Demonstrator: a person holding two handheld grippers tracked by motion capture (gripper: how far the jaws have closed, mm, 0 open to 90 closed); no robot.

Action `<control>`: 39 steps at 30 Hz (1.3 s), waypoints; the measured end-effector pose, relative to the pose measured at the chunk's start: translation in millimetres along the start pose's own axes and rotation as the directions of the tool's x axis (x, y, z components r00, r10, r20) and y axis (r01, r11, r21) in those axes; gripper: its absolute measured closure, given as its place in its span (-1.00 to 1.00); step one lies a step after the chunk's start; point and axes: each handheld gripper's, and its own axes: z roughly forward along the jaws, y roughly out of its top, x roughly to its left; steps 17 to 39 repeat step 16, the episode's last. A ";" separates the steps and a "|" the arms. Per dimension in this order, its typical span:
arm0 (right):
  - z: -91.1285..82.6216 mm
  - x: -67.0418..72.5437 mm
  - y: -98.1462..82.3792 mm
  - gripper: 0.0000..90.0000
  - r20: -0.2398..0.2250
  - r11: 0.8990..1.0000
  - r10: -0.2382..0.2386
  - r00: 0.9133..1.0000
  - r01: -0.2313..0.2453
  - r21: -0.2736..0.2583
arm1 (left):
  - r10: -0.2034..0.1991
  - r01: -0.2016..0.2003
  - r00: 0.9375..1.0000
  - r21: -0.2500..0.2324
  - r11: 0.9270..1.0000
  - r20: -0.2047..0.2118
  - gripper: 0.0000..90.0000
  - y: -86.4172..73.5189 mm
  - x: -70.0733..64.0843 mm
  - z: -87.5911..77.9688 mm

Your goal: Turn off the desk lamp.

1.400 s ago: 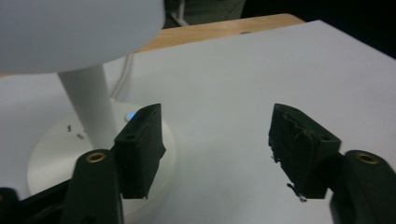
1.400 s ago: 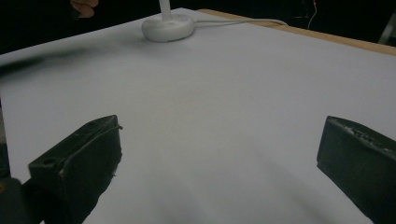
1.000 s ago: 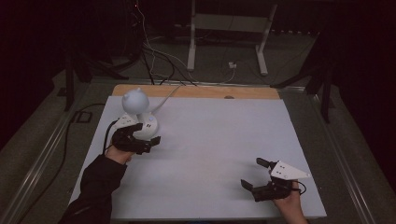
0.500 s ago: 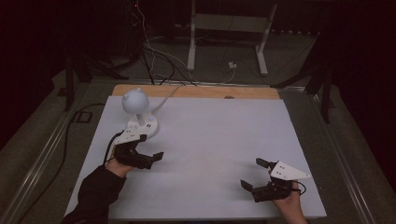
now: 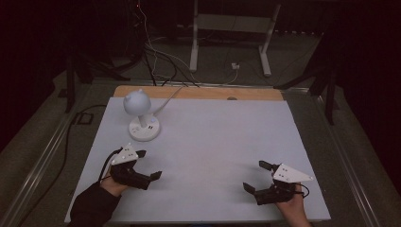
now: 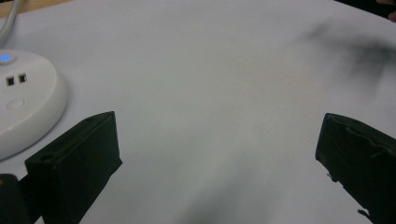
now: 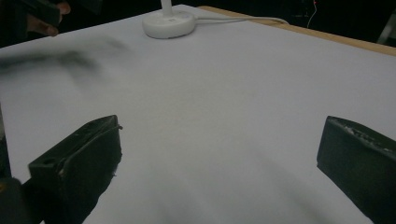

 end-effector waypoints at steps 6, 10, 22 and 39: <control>0.3 0.4 -0.1 -1.00 0.000 1.000 0.000 1.000 0.000 0.003 | 0.005 -0.006 1.000 0.005 1.000 0.030 -0.99 -18.3 -3.9 -2.6; 0.5 0.1 -0.3 -1.00 0.000 1.000 -0.003 1.000 0.003 0.006 | 0.020 -0.022 0.998 0.027 0.999 0.065 -0.99 -27.0 -9.8 1.4; 0.7 0.1 -0.4 -1.00 -0.002 1.000 -0.006 1.000 0.006 0.009 | 0.053 -0.059 0.993 0.061 0.996 0.103 -0.99 -28.5 -15.9 10.0; 0.7 0.1 -0.4 -1.00 -0.002 1.000 -0.006 1.000 0.006 0.009 | 0.053 -0.059 0.993 0.061 0.996 0.103 -0.99 -28.5 -15.9 10.0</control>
